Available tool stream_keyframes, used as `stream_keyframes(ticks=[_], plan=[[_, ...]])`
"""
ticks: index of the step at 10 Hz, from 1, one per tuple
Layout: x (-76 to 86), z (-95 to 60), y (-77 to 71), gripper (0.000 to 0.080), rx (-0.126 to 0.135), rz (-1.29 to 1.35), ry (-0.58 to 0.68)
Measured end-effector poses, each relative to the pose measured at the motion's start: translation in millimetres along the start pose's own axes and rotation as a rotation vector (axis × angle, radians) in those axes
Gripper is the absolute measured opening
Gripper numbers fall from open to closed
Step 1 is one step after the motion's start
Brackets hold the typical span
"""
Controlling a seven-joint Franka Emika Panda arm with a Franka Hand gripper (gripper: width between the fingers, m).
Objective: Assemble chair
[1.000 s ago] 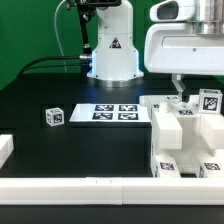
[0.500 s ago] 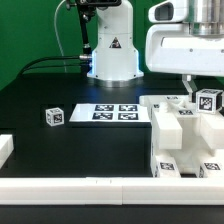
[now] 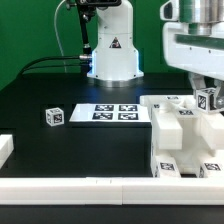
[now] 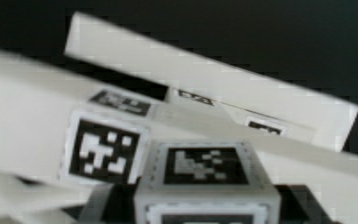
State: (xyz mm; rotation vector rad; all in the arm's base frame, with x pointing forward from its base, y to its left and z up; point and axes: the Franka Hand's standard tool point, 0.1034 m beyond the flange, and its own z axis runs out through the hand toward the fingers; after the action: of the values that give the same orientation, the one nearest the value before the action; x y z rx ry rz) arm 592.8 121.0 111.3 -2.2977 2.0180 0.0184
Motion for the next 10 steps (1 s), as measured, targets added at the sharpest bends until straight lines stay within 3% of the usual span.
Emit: stream_keyframes(ticks=[1, 4, 5, 6, 10], plan=[[-1.0, 1.5, -1.9, 0.0281, 0.039, 0.156, -0.003], [-1.1, 1.2, -2.6, 0.0281, 0.041, 0.034, 0.000], [-1.1, -0.8, -3.5, 0.0470, 0.036, -0.112, 0.000], [-0.7, -3.2, -4.4, 0.0608, 0.039, -0.340, 0.004], [0.2, -2.3, -2.5, 0.0649, 0.029, -0.781, 0.009]])
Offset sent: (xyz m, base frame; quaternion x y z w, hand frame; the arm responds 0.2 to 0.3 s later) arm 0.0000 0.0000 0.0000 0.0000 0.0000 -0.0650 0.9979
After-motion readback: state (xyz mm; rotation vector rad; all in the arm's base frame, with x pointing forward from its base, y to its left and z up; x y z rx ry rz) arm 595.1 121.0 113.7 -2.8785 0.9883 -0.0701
